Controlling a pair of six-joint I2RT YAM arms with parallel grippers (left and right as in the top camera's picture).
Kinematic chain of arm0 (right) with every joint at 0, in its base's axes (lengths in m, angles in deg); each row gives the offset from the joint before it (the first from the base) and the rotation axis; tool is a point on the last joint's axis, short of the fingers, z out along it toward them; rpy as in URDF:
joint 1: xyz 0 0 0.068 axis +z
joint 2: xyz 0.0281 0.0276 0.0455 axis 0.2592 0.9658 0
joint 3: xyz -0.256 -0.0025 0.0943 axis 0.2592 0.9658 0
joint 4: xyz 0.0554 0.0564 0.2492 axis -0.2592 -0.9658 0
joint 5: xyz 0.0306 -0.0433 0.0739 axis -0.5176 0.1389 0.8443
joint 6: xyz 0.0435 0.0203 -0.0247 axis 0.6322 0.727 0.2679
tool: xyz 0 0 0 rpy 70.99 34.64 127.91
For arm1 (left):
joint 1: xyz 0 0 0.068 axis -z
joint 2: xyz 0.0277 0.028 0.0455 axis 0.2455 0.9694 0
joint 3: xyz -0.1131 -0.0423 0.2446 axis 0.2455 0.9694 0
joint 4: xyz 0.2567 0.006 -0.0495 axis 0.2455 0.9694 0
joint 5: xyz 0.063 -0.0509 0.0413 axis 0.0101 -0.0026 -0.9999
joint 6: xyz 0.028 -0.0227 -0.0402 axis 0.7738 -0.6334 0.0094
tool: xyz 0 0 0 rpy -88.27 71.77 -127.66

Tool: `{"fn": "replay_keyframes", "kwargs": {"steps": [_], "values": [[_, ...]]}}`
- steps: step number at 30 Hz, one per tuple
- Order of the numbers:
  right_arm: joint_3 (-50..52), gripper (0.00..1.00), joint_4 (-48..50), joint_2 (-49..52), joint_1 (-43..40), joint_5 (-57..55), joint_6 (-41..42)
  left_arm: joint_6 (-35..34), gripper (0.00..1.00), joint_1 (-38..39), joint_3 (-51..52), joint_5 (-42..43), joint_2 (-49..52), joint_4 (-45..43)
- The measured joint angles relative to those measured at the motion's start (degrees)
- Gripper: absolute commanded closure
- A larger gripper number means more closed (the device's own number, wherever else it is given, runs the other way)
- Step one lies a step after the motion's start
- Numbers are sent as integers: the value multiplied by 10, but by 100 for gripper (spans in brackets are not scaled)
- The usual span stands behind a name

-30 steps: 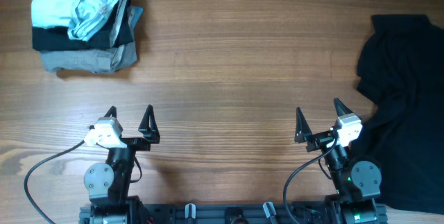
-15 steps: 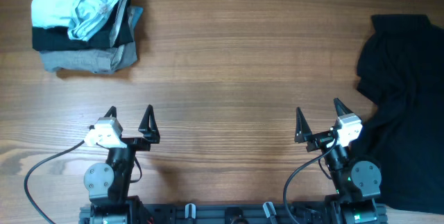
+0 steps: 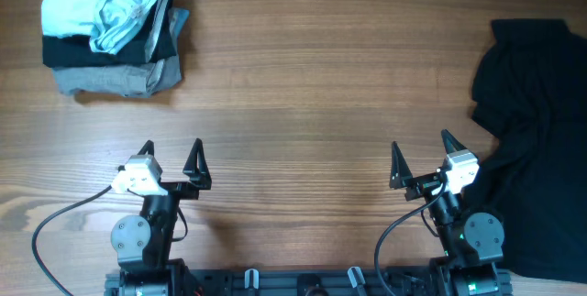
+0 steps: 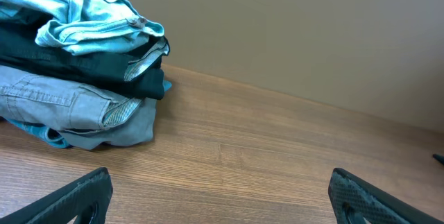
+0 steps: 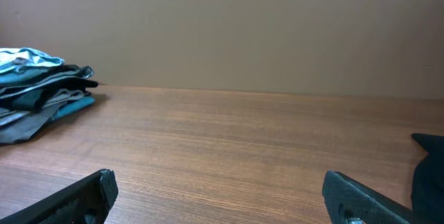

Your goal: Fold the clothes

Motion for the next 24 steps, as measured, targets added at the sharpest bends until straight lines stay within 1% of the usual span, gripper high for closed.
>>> {"fn": "replay_keyframes", "kwargs": {"steps": [16,18,20,22,24], "values": [[0,0,0,0,0,0,0,0,0,0,0,0,0,-3],[0,0,6,0,0,0,0,0,0,0,1,5,0,-19],[0,0,17,0,0,0,8,0,0,0,2,15,0,-52],[0,0,31,0,0,0,49,-1,0,0,2,33,0,-98],[-1,0,26,0,0,3,76,-2,0,0,-1,42,0,-101]]}}
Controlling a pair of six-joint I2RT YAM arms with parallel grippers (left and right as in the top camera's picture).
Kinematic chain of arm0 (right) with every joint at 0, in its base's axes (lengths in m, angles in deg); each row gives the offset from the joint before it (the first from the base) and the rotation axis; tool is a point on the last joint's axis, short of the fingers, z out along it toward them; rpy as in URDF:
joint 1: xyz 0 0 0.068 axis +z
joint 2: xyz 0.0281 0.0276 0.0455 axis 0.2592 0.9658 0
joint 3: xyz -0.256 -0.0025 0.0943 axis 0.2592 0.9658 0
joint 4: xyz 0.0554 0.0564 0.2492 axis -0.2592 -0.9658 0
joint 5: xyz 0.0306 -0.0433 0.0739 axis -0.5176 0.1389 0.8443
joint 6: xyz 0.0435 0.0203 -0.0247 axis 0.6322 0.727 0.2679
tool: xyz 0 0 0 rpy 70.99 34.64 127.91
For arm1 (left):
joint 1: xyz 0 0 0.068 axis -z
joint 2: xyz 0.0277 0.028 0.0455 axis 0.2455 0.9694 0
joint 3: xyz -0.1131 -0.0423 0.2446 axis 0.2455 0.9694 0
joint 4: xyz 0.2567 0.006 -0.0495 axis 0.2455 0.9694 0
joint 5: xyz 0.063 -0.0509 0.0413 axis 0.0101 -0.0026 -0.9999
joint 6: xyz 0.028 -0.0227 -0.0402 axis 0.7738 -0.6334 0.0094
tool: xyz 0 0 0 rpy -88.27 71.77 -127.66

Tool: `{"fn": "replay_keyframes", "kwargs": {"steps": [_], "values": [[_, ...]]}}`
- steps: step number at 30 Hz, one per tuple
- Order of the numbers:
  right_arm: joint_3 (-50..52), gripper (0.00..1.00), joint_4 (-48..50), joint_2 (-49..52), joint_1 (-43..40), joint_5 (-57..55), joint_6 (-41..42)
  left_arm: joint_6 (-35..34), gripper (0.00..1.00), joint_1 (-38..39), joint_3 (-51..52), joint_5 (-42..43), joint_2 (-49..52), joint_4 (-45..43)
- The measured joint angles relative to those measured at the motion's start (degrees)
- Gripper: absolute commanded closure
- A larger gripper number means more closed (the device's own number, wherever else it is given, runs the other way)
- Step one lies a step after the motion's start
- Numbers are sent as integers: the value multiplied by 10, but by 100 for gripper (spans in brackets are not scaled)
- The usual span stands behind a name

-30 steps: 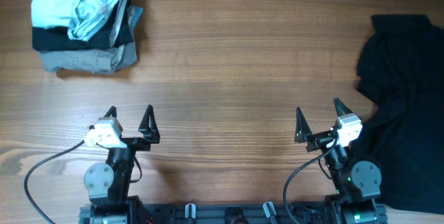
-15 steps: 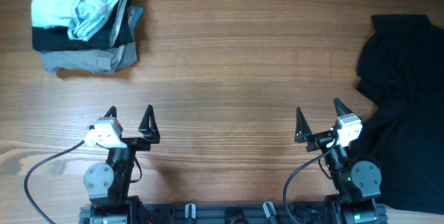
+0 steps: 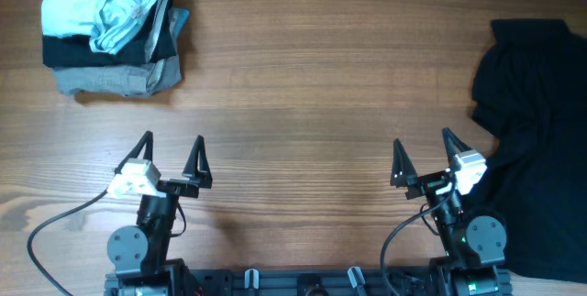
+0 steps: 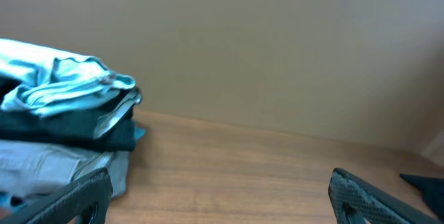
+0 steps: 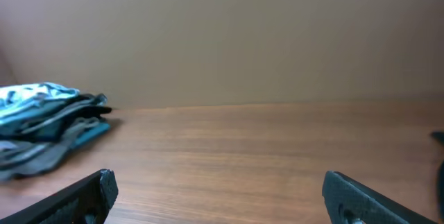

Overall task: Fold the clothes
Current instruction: 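Reach the right gripper to the black T-shirt and grasp its edge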

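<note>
A stack of folded clothes (image 3: 110,32), light blue on top of black and grey, sits at the table's far left; it also shows in the left wrist view (image 4: 62,130) and the right wrist view (image 5: 48,123). An unfolded black garment (image 3: 537,140) lies spread along the right edge. My left gripper (image 3: 171,154) stands open near the front left, nothing between its fingers. My right gripper (image 3: 423,154) stands open near the front right, just left of the black garment, also empty.
The wooden table (image 3: 321,104) stretches between the stack and the black garment. A plain beige wall (image 4: 277,44) stands behind the table. The arm bases and a cable (image 3: 55,227) sit at the front edge.
Both wrists have tilted up a little: the wrist views now show more wall and less table. The left gripper has shifted slightly to the left. Both grippers stay open.
</note>
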Motion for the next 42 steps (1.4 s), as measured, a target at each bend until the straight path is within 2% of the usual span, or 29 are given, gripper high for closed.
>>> {"fn": "replay_keyframes", "kwargs": {"steps": [3,4,6,9,14,17,20,23,26,29,35,39,42], "values": [[-25,0,-64,6,0,10,16,-2,0,0,-32,6,8,49],[-48,0,-113,16,0,10,12,-3,0,0,-50,8,17,65],[-104,0,-200,53,0,2,3,-4,0,0,-91,10,53,91],[-185,0,-268,135,0,-14,-4,-5,0,0,-154,13,127,121],[-352,0,-328,345,0,-18,-8,-6,0,0,-307,27,319,207],[-468,0,-394,484,0,-2,-14,-7,0,0,-421,42,434,310],[-606,0,-500,633,0,15,-33,-7,0,0,-549,50,554,435],[-734,0,-566,766,0,23,-44,-6,0,0,-629,52,631,500],[-816,0,-575,859,-2,22,-49,-6,0,0,-676,54,694,517],[-847,3,-567,903,-18,13,-31,-6,0,0,-678,65,721,526],[-862,9,-529,1003,-154,-75,60,-6,0,0,-678,80,728,555],[-861,11,-504,1084,-238,-103,87,-6,0,0,-678,82,728,558],[-861,13,-484,1134,-271,-107,92,-6,0,0,-678,82,728,558]]}}
